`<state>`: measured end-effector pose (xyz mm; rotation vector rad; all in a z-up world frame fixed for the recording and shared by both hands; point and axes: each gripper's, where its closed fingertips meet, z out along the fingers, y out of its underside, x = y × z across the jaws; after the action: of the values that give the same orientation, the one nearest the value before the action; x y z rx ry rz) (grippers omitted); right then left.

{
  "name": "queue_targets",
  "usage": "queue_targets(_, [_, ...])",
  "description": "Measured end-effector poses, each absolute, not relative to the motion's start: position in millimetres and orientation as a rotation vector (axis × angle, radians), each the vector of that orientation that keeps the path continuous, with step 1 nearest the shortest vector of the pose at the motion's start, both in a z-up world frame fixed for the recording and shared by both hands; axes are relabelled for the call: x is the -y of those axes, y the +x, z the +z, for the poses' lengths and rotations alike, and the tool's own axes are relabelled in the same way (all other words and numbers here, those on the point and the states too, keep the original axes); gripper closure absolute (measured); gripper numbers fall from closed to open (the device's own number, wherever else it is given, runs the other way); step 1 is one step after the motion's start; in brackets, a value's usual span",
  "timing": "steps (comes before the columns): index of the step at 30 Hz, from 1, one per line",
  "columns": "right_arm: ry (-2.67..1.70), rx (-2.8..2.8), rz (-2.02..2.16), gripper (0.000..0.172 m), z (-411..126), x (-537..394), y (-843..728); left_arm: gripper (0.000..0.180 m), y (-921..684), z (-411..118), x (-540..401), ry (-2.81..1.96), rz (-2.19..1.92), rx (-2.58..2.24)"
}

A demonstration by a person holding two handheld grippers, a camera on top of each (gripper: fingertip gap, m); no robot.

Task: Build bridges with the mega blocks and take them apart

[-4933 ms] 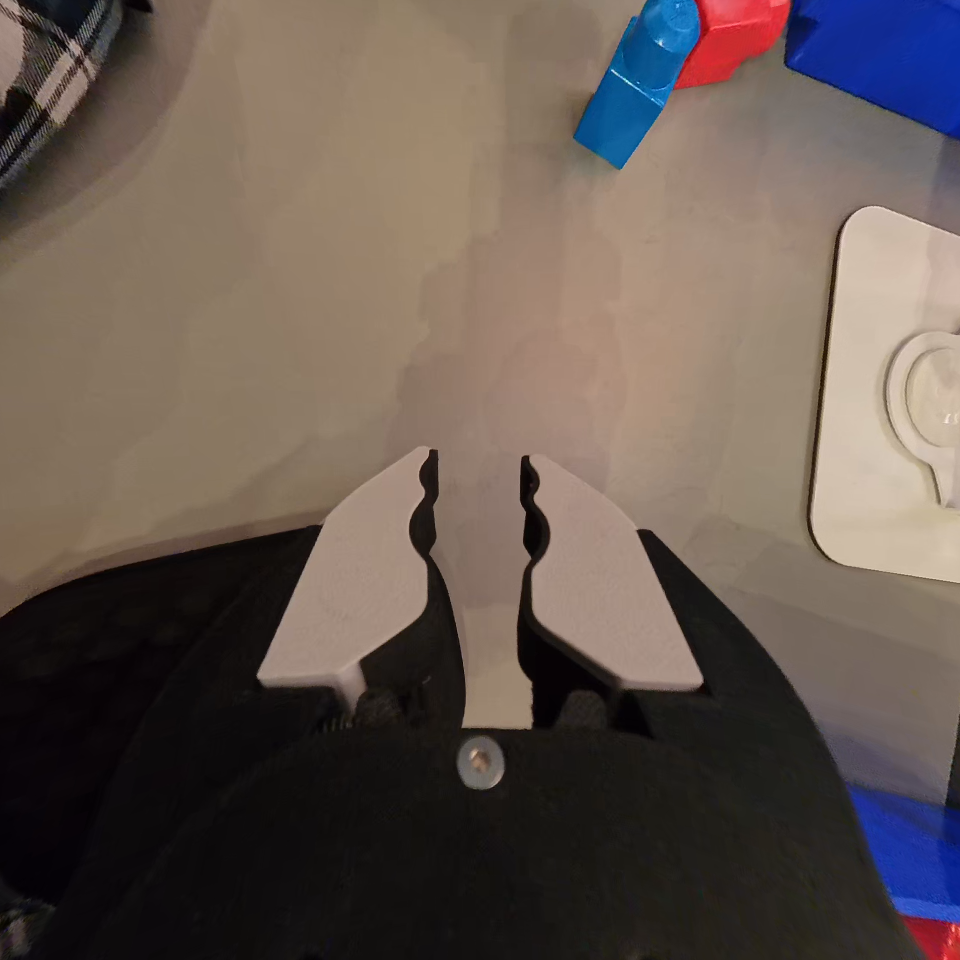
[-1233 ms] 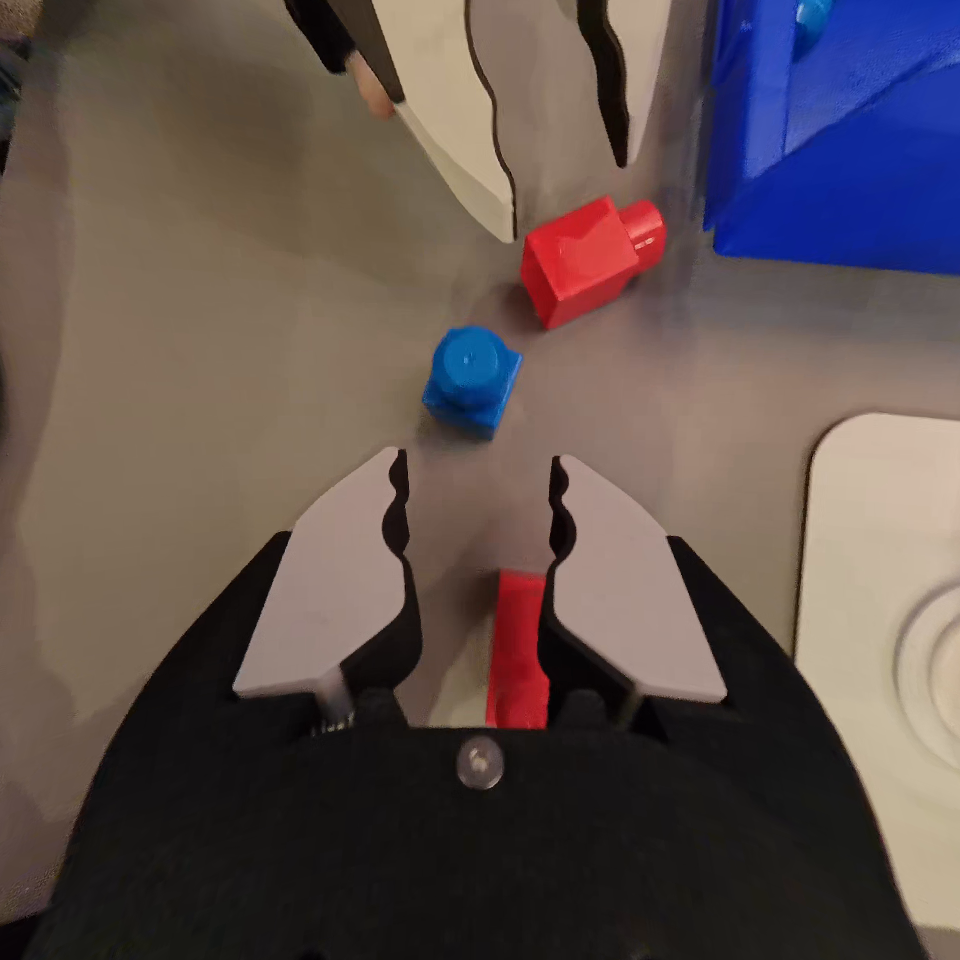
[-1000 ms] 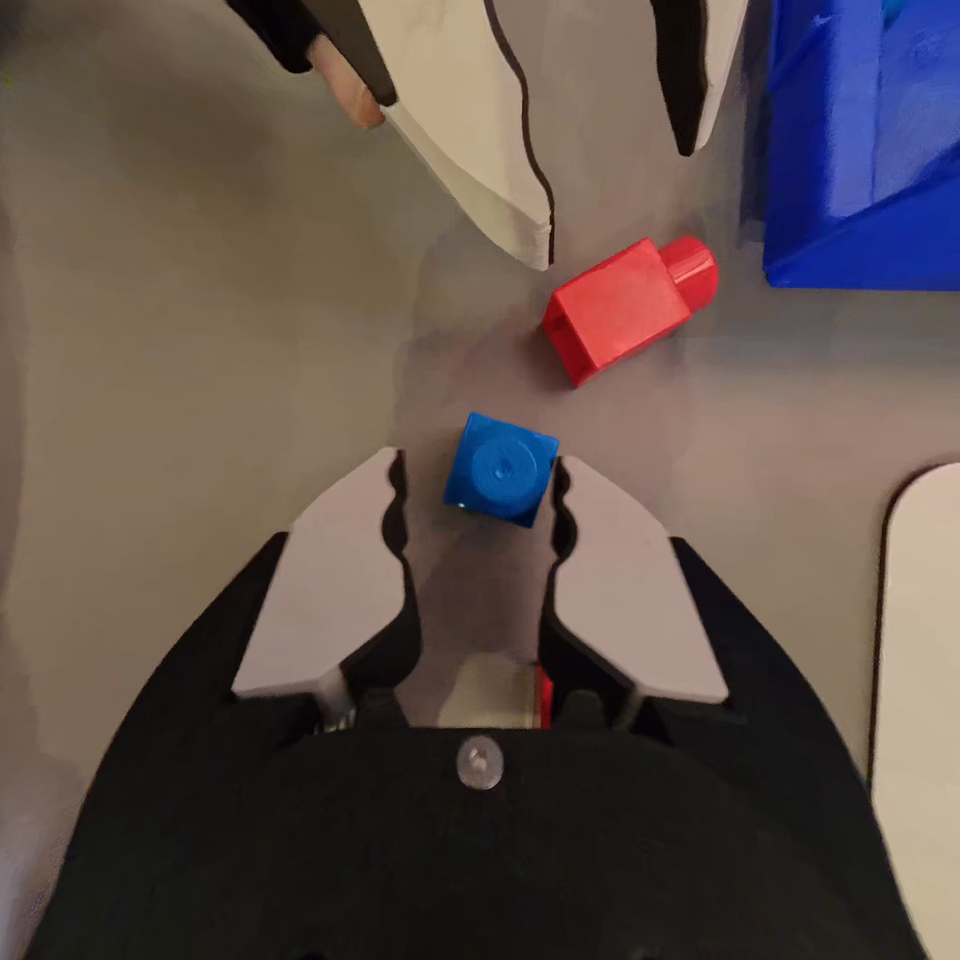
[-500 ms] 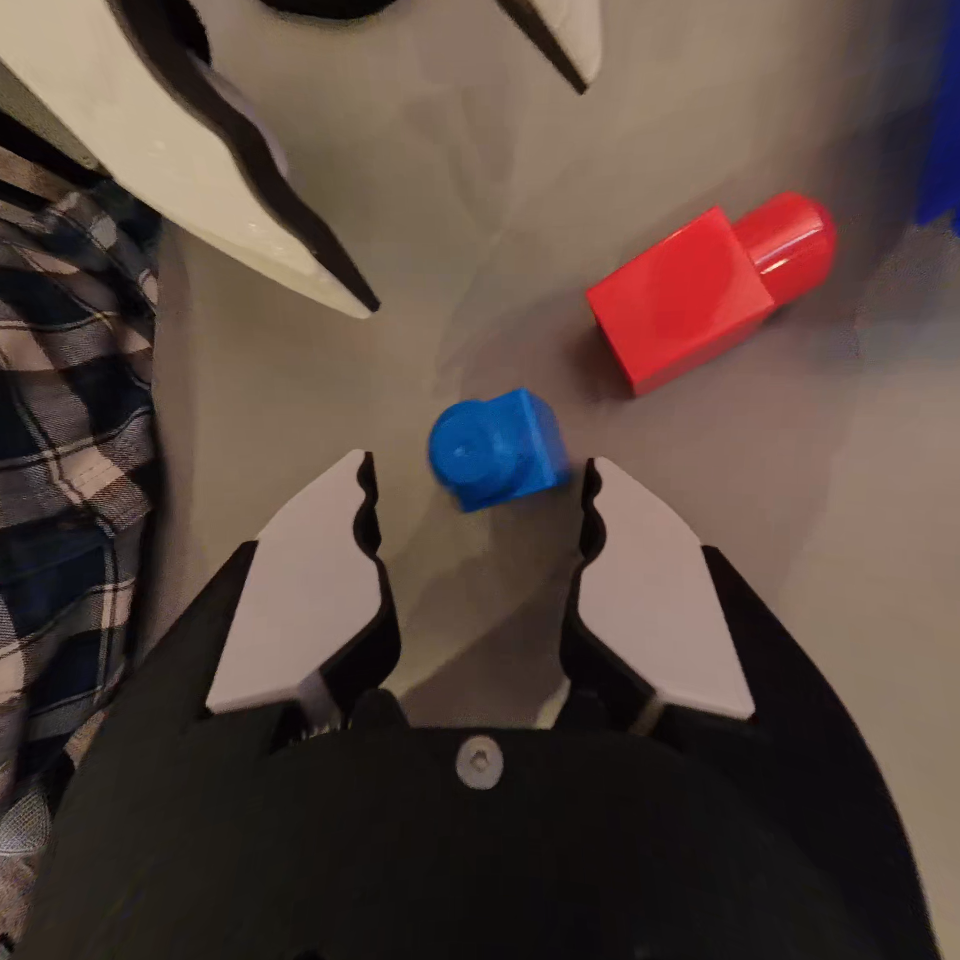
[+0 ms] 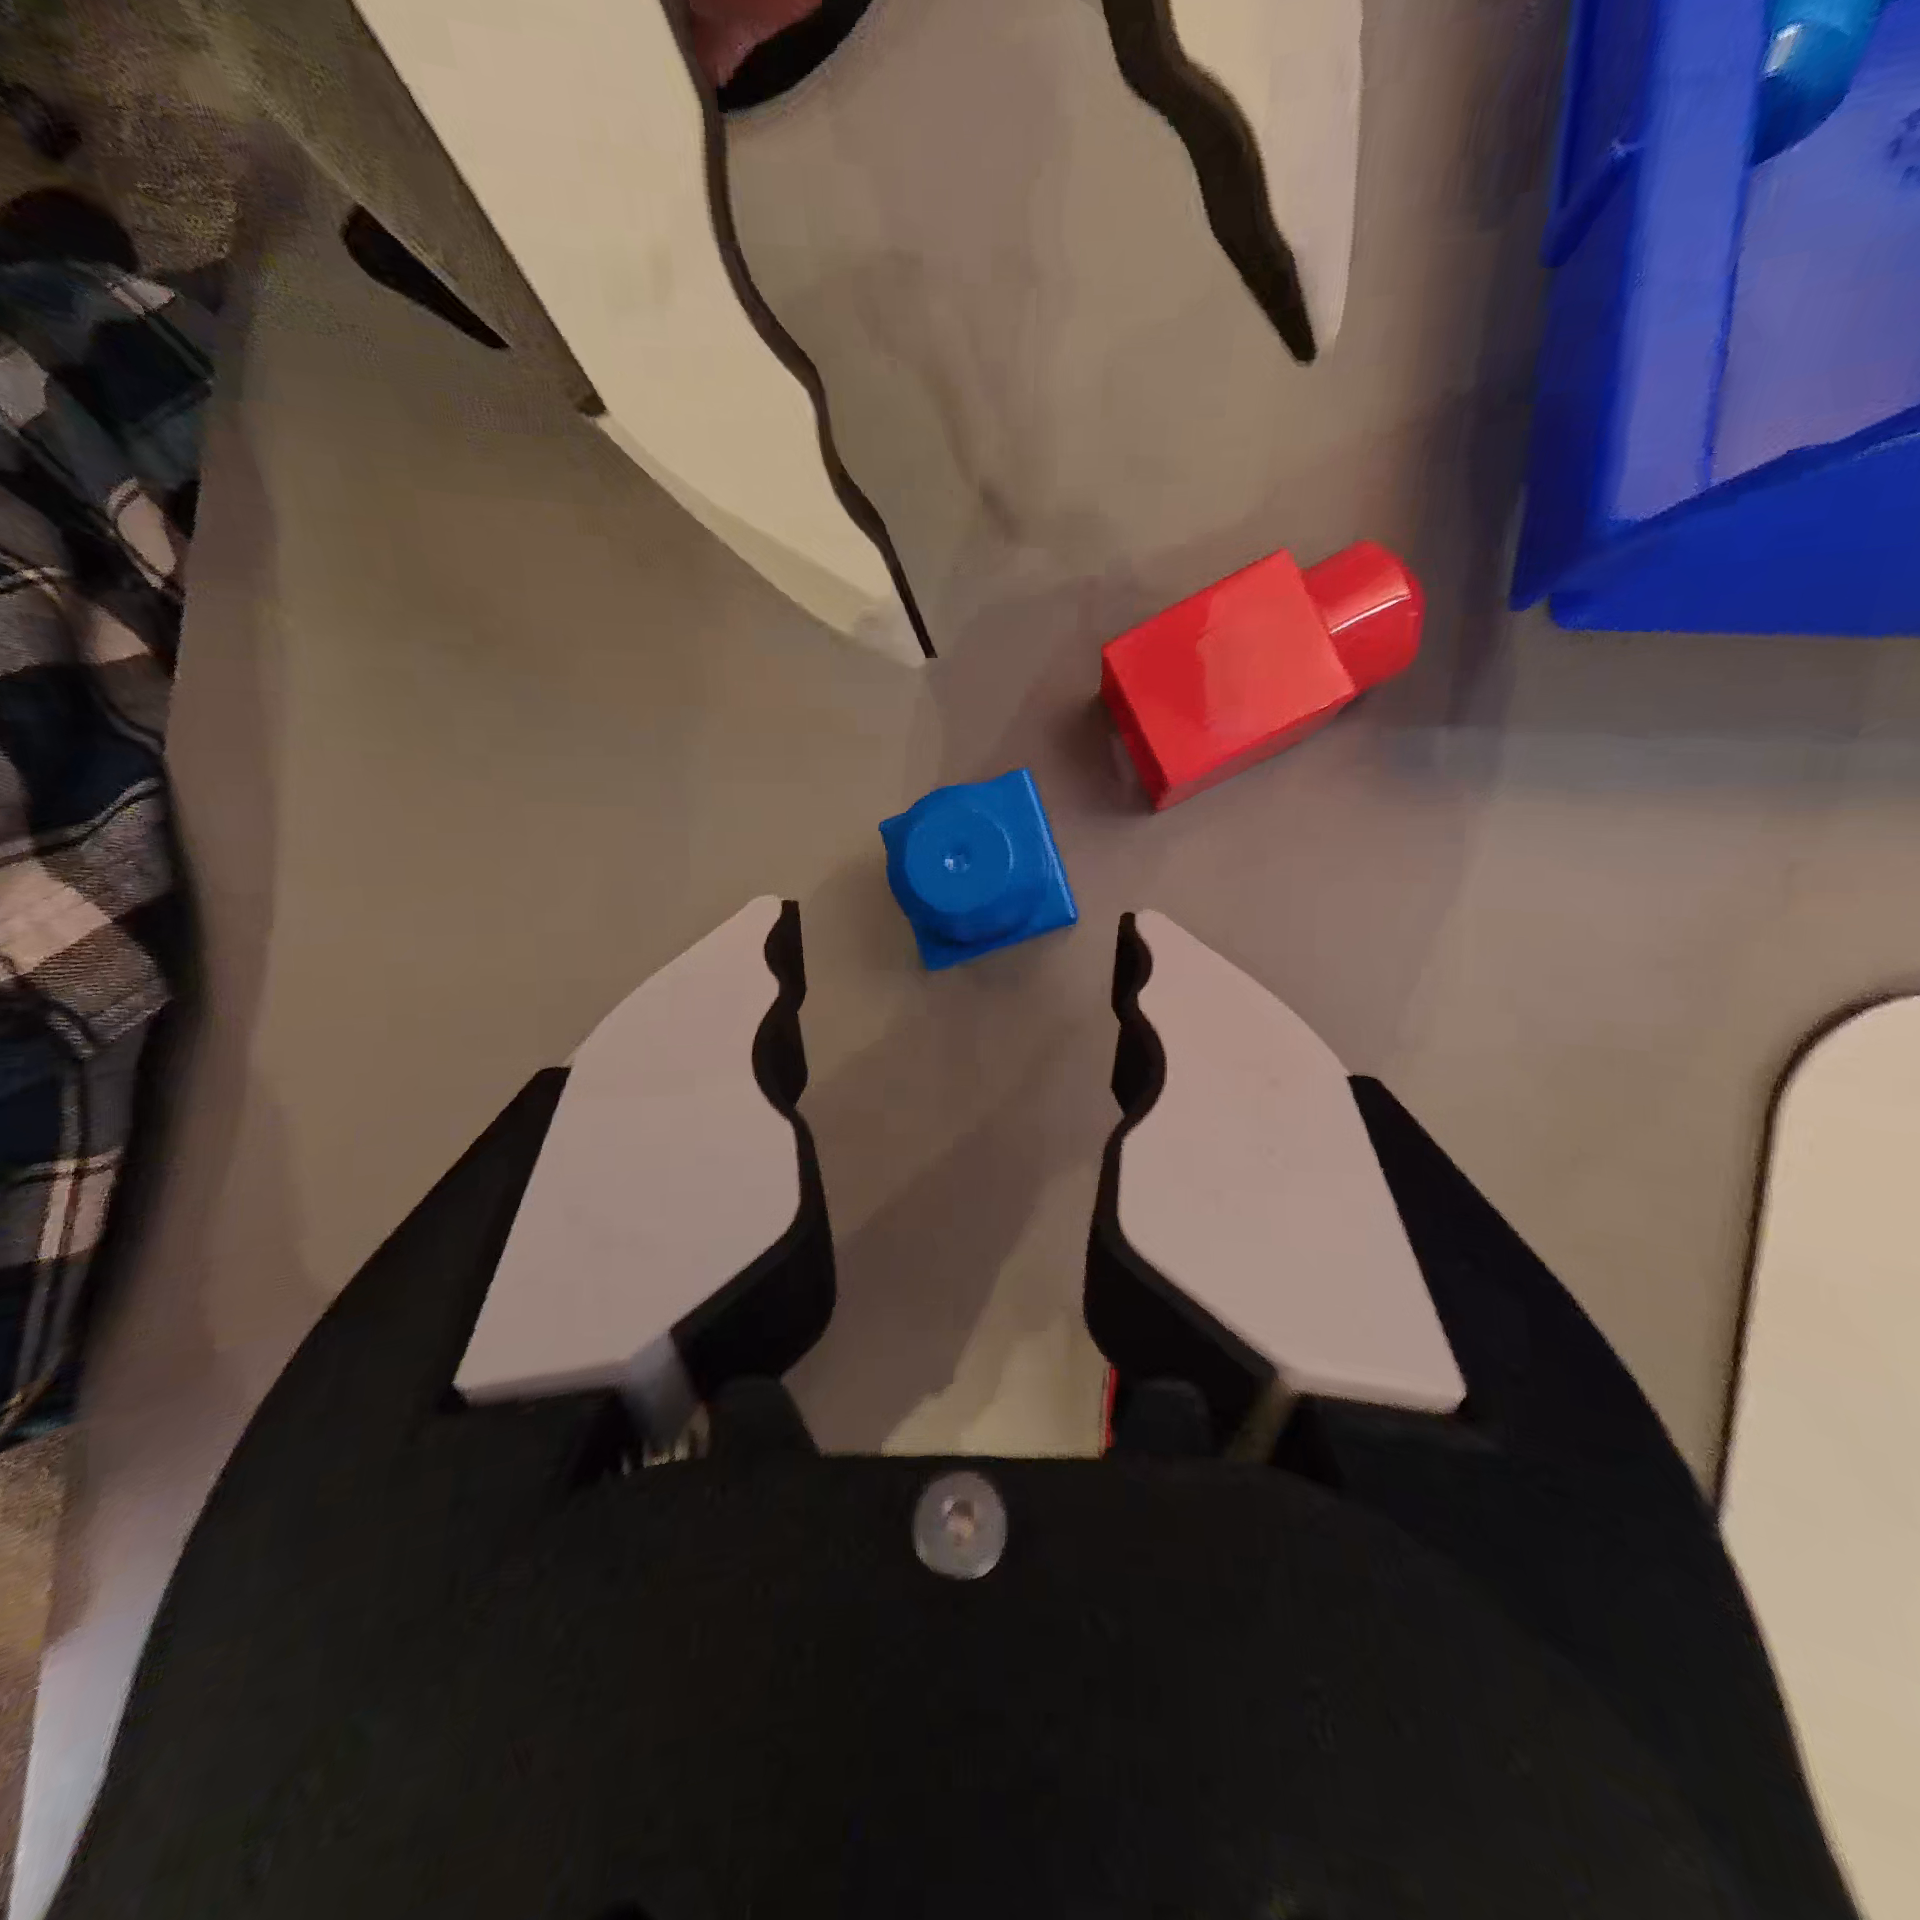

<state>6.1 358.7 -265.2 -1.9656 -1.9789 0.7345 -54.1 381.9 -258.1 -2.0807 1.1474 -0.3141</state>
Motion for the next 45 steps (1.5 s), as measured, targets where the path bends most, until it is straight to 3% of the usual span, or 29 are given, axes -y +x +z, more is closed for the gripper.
queue_targets(9, [-1.965,1.869,0.809,0.119,-252.7,-369.2,10.0,0.122,-41.3,-291.7,-402.9,-2.13,-0.236,-1.26])
queue_targets(13, [-1.96,1.859,0.825,0.12,-250.4,-370.4,10.8,0.141,-38.9,-292.6,-405.6,-2.089,-0.194,-1.274])
queue_targets(17, [-1.973,1.825,0.874,0.119,-247.6,-371.3,9.2,0.144,-42.7,-291.9,-400.7,-2.034,-0.133,-1.331])
queue_targets(20, [-2.003,1.753,1.003,0.115,-241.2,-370.7,2.8,0.144,-45.4,-279.8,-397.7,-1.903,-0.038,-1.343])
queue_targets(25, [-1.975,1.492,1.44,0.108,-206.2,-375.0,-14.1,0.144,-40.1,-213.9,-386.1,-1.529,0.14,-1.28])
queue_targets(28, [-1.915,1.37,1.679,0.115,-182.7,-374.1,-23.4,0.145,-27.4,-189.9,-374.6,-1.378,0.242,-1.325])
queue_targets(31, [-1.895,1.392,1.752,0.134,-180.3,-368.2,-26.6,0.145,-16.9,-181.4,-369.8,-1.309,0.281,-1.348])
queue_targets(38, [-1.812,1.472,1.481,0.134,-181.1,-370.1,-4.1,0.13,-22.6,-194.7,-365.1,-1.463,0.073,-1.31])
queue_targets(45, [-1.868,1.69,1.1,0.134,-241.1,-354.7,32.2,0.109,-24.1,-248.6,-348.9,-1.825,-0.291,-1.265])
